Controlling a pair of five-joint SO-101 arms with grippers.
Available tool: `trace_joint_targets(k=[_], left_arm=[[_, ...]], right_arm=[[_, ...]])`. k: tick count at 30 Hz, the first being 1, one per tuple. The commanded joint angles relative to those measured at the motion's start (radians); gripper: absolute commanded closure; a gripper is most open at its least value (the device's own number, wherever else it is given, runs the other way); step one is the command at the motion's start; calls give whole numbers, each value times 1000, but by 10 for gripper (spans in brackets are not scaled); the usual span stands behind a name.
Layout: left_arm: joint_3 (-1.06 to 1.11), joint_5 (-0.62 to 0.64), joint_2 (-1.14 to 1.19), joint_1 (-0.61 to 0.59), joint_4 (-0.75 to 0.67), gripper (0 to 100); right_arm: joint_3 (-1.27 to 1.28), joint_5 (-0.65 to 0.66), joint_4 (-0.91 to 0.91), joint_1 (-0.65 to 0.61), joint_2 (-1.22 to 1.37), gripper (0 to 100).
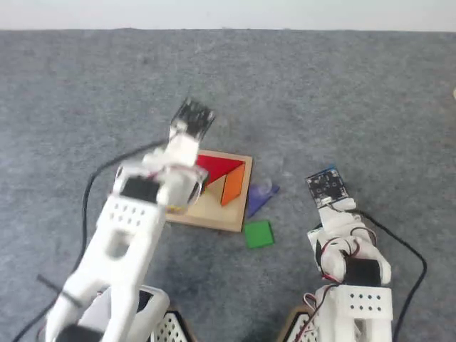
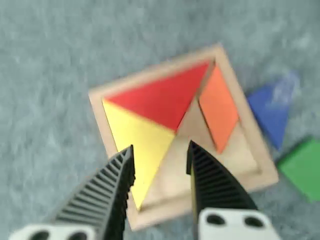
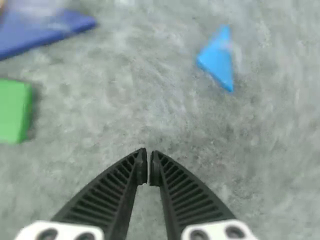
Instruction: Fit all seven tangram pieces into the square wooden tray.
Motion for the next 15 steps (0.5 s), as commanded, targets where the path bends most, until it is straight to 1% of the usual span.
trace_joint_targets(k=[1,3,5,8,11,13,15], left_arm=[[76,49,-114,-44,55,825],[108,69,-118,-61,37,825],[133,103,-120,-78,-6,825],[165,141,-114,-118,-80,825],[176,163,-114,-173,-115,825],[185,160,-112,-184,-147,825],[194,158,-112,-184,-155,825]], right_arm=[[-152,178,107,-97,28,859],[-213,267,153,-163,97,796],[-296,272,159,-208,202,763],[-473,270,160,-266,423,760],[-667,292,216,-338,682,760],[-744,410,280,-420,820,760],[-767,523,295,-492,903,758]])
